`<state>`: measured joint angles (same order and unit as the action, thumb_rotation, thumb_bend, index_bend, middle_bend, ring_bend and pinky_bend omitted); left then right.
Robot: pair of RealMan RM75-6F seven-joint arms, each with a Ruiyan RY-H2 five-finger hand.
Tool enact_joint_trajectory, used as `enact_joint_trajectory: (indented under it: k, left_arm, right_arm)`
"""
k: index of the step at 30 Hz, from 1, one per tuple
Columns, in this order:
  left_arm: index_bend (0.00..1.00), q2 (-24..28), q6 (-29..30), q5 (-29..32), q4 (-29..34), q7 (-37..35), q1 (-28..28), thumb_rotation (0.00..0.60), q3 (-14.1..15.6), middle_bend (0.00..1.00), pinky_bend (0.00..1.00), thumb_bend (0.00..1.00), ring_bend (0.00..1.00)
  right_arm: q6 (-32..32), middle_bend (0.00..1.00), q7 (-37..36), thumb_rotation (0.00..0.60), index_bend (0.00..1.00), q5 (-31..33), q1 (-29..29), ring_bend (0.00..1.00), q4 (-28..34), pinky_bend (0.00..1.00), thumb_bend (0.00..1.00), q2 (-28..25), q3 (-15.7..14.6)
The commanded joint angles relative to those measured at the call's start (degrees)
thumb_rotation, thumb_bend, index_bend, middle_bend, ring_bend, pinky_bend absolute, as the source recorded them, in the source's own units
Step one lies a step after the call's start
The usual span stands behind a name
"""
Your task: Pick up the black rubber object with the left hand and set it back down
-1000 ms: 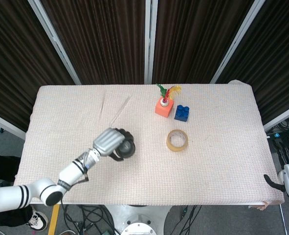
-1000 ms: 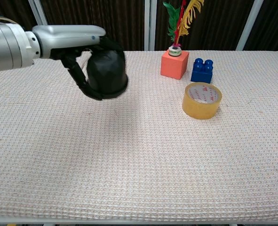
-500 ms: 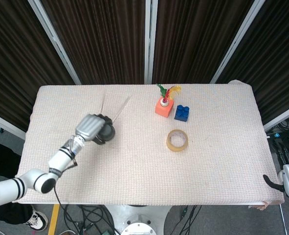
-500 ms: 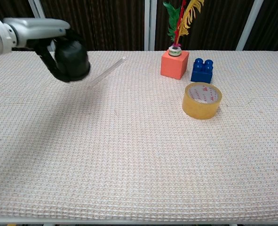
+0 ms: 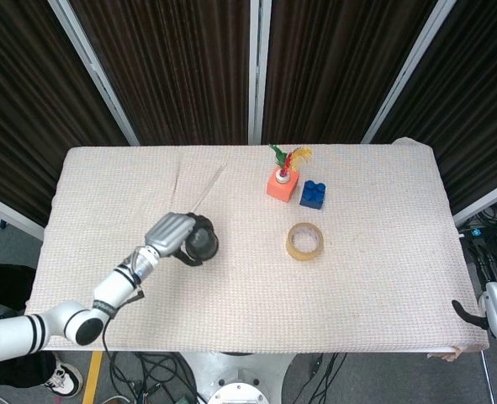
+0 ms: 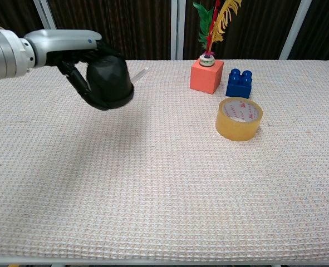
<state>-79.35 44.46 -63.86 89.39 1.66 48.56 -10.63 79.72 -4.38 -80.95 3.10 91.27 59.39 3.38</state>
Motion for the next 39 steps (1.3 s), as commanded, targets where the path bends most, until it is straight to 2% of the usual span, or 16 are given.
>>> enact_joint_trajectory:
  k: [1,9,16,19,24,33,35,39]
  left_arm:
    - [0.46,-2.7,2.6,-3.4,-3.0,-0.1,-1.2,0.6,2.0,0.48,0.41,0.22,0.31]
    - [0.46,-7.1,7.3,-6.2,-5.9,3.7,-3.7,0.6,5.0,0.48,0.41,0.22,0.31]
    - [0.46,-11.5,9.9,-7.7,-11.5,5.4,-4.7,0.6,5.3,0.48,0.41,0.22,0.31]
    - [0.45,-12.9,9.7,-7.7,-13.6,6.1,-4.8,0.6,5.4,0.48,0.4,0.21,0.3]
    - [0.41,-14.1,7.9,-6.7,-15.9,4.6,-5.1,0.6,5.2,0.4,0.38,0.15,0.24]
    - [0.4,-16.3,6.4,-7.9,-20.5,0.9,-5.3,0.6,5.1,0.39,0.37,0.15,0.23]
    - [0.38,-16.2,5.5,-8.3,-20.9,0.4,-5.2,0.6,5.4,0.35,0.33,0.12,0.19]
    - [0.22,-14.9,2.3,-8.5,-20.3,-0.6,-4.4,0.6,5.8,0.1,0.19,0.04,0.03]
  right_arm:
    - [0.2,0.0,0.1,0.6,0.0,-0.3,-0.1,0.0,0.2,0.0,0.15,0.0,-0.2]
    - [-0.1,0.0,-0.1,0.6,0.0,0.0,0.0,0.0,-0.1,0.0,0.15,0.0,-0.1]
    - [0.2,0.0,0.1,0.6,0.0,-0.2,0.0,0.0,0.0,0.0,0.15,0.1,-0.1]
    - [0.1,0.0,0.2,0.6,0.0,-0.1,0.0,0.0,0.0,0.0,0.15,0.1,-0.1]
    - [-0.2,0.0,0.2,0.6,0.0,0.1,0.0,0.0,-0.1,0.0,0.15,0.1,-0.1]
    - [-0.5,0.0,0.4,0.6,0.0,0.4,0.1,0.0,-0.2,0.0,0.15,0.2,-0.1]
    - [-0.5,0.0,0.5,0.6,0.0,0.5,0.1,0.0,-0.2,0.0,0.15,0.2,-0.1]
    - [-0.6,0.0,0.5,0.6,0.0,0.5,0.1,0.0,-0.3,0.0,0.15,0.3,-0.1]
